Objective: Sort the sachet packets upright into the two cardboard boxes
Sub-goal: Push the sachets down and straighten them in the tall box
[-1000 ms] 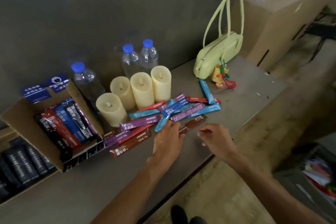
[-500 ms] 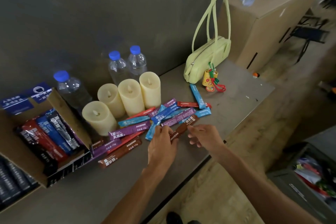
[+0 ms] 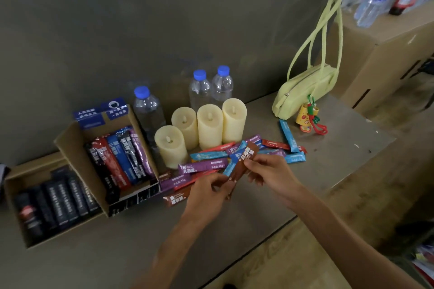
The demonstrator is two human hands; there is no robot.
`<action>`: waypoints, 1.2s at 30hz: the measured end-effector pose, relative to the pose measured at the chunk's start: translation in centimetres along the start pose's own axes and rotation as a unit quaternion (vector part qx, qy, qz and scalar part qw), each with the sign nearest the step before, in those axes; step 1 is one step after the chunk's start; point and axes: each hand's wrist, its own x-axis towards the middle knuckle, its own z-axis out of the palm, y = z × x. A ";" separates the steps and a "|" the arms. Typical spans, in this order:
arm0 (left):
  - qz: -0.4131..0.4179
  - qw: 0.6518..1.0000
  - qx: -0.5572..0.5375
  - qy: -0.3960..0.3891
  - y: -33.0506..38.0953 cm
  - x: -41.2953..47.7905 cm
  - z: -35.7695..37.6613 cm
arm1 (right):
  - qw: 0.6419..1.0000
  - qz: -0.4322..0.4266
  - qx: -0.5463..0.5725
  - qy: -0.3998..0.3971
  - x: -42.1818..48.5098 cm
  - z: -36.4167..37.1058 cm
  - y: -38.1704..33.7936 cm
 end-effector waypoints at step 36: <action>-0.090 0.941 0.018 0.325 -9.5 -6.3 -18.2 | 0.918 -0.159 -0.342 -0.124 2.8 29.6 -4.8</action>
